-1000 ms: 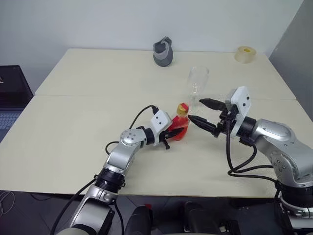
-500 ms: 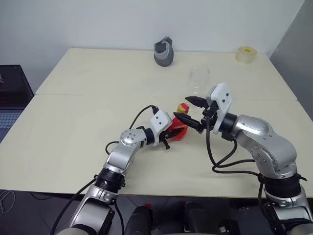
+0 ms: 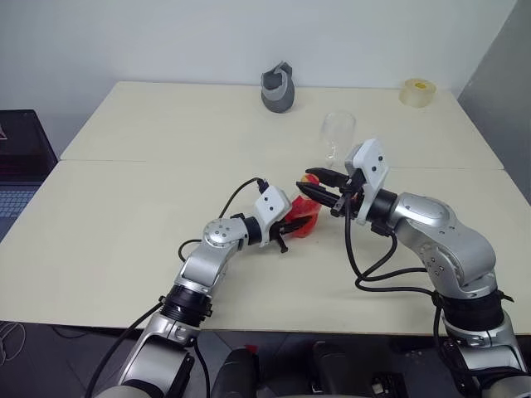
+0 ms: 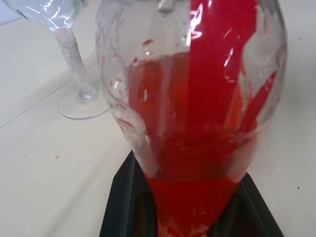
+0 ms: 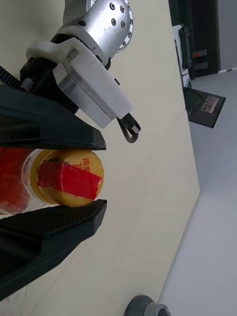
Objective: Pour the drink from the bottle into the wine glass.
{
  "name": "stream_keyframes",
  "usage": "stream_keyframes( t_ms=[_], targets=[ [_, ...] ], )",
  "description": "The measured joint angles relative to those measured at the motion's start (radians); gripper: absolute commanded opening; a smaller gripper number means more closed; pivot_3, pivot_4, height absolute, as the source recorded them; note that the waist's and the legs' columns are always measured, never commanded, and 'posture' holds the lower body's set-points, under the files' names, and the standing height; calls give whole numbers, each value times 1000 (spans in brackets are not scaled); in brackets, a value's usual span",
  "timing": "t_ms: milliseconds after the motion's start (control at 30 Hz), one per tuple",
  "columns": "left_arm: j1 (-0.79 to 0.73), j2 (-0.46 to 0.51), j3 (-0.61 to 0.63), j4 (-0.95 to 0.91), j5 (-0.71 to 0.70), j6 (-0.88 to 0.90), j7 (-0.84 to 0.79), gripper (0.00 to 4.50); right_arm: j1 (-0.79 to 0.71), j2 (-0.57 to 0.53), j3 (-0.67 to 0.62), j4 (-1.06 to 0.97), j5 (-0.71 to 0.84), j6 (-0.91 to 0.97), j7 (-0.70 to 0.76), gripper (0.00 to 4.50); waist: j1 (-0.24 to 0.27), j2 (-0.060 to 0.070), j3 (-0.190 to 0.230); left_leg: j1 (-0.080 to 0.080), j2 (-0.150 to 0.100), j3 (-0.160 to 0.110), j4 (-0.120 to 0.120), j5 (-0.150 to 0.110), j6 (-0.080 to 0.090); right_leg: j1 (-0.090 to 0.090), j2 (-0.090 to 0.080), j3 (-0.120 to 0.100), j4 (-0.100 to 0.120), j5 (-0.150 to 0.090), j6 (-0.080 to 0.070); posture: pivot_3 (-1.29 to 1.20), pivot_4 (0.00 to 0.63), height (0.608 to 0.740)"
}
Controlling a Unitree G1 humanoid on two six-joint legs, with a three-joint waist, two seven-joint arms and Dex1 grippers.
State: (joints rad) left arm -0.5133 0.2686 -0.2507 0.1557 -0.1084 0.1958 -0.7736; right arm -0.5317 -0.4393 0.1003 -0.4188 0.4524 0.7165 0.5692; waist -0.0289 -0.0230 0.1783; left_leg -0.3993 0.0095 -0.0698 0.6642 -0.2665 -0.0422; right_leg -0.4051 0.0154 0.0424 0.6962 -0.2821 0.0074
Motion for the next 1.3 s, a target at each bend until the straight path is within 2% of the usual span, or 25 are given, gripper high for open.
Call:
stream_keyframes(
  t_ms=[267,367,500,633,833,1000,1133,1300],
  targets=[
    [-1,-9,3,-9,-5,-13,-2,684,15,39,-76,11,85,32,11,1218,0,0,0,0,0,0,0,0,0,0,0,0,0,0,0,0,150,740],
    [-1,-10,1,-9,-4,-13,-2,678,27,-21,-35,4,24,-61,48,1218,0,0,0,0,0,0,0,0,0,0,0,0,0,0,0,0,150,740],
    [-5,-14,2,-20,-7,-18,0,667,30,-45,12,2,-94,-219,71,1214,-1,0,0,0,0,0,0,0,0,0,0,0,0,0,0,0,150,740],
    [-2,-8,3,-17,-6,-17,-1,666,35,-64,-3,-9,-128,-332,88,1206,-1,0,0,0,0,0,0,0,0,0,0,0,0,0,0,0,150,740],
    [-2,-14,2,-14,-7,-17,-2,666,96,-31,-80,-56,49,-206,81,1205,1,0,0,0,-1,0,0,0,0,0,-1,0,0,0,0,0,150,740],
    [2,0,5,-22,-32,-9,-47,666,245,-115,-209,-19,54,-186,72,1205,6,0,0,-1,-1,0,0,0,0,0,-1,0,-1,0,0,0,150,740],
    [8,11,3,-45,-65,2,-100,666,388,-107,-291,66,44,-194,47,1204,3,0,0,0,-1,2,0,0,0,0,0,1,0,0,0,0,150,740],
    [8,12,-1,-87,-99,38,-160,666,515,-83,-312,231,-52,-328,17,1203,1,1,0,1,0,7,-1,0,0,0,0,1,0,0,0,0,150,740]
  ],
)
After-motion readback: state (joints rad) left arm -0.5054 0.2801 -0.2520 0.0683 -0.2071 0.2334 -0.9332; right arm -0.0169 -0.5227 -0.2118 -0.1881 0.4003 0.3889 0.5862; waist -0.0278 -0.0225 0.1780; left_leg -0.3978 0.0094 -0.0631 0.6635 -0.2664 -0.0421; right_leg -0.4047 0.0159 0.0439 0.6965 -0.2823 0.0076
